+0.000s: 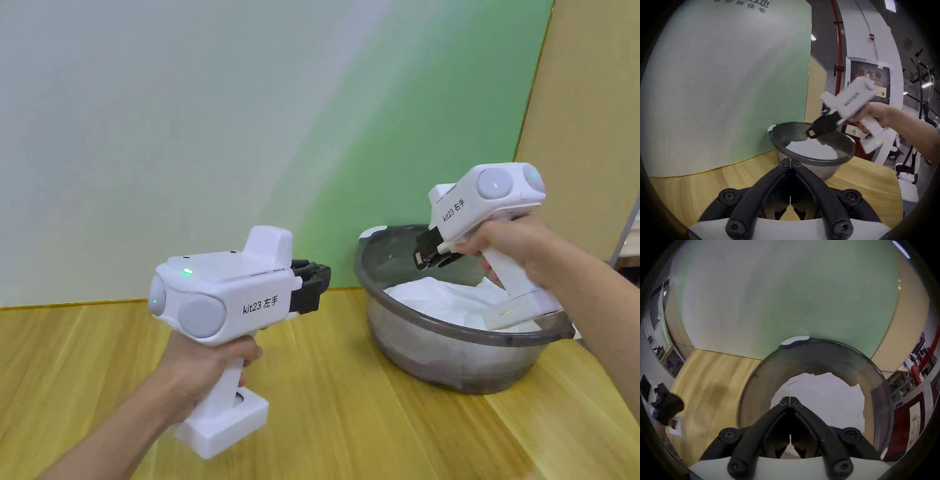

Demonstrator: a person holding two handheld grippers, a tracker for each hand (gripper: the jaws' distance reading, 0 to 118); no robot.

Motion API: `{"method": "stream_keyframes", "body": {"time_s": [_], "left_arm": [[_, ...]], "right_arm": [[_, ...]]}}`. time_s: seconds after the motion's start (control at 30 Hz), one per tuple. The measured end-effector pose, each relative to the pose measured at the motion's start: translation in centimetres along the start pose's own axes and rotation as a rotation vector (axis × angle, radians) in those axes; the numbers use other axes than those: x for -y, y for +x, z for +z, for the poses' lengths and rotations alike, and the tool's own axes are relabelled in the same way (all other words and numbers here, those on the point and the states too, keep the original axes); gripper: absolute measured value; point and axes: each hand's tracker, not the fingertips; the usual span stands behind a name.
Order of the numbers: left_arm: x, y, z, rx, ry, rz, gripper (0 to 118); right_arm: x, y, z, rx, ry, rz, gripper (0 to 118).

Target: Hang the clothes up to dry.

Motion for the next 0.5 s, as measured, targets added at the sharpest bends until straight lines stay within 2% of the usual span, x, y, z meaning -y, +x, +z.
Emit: {"method": "stream_keyframes", "body": {"time_s": [0.03,0.17,0.2,0.23,0.3,0.37,0.4,0.43,0.5], "left_arm": [[0.4,-0.3,-0.6,0.012,-0.003,-0.018,0],[2.0,-1.2,-3.2,0.036,-0.019,0.007,0],[2.3,-1.1,-3.7,0.019,-0.033,-0.004,0],[2.6,-1.1,-4.1,0.015,-0.038,-0.012,0],[2.9,-1.3,-4.9,0.018,-0.025,0.020,0],[2.6,-1.0,-5.6,-0.001,-0.056,0.105,0],[2.6,-0.6,-5.6,0.044,-0.042,0.058,0],[2.5,-0.4,-5.6,0.028,-0.027,-0.006,0],[2.3,-0.4,-5.7,0.012,-0.050,-0.008,0]], "right_arm": [[-1.1,0.5,-1.9,0.024,-0.012,-0.009,0],[-3.2,2.6,-7.2,0.005,-0.158,0.028,0],[-3.4,2.9,-8.2,0.021,-0.163,0.022,10],[-3.2,2.8,-9.0,0.015,-0.164,0.015,34],[-3.2,2.9,-10.7,0.006,-0.176,0.007,92],[-2.3,2.2,-11.9,-0.026,-0.221,0.021,101],[-2.1,2.1,-12.7,-0.051,-0.249,0.033,101],[-2.0,1.9,-13.1,-0.034,-0.251,0.047,105],[-1.7,1.7,-14.1,-0.030,-0.242,0.062,105]]}}
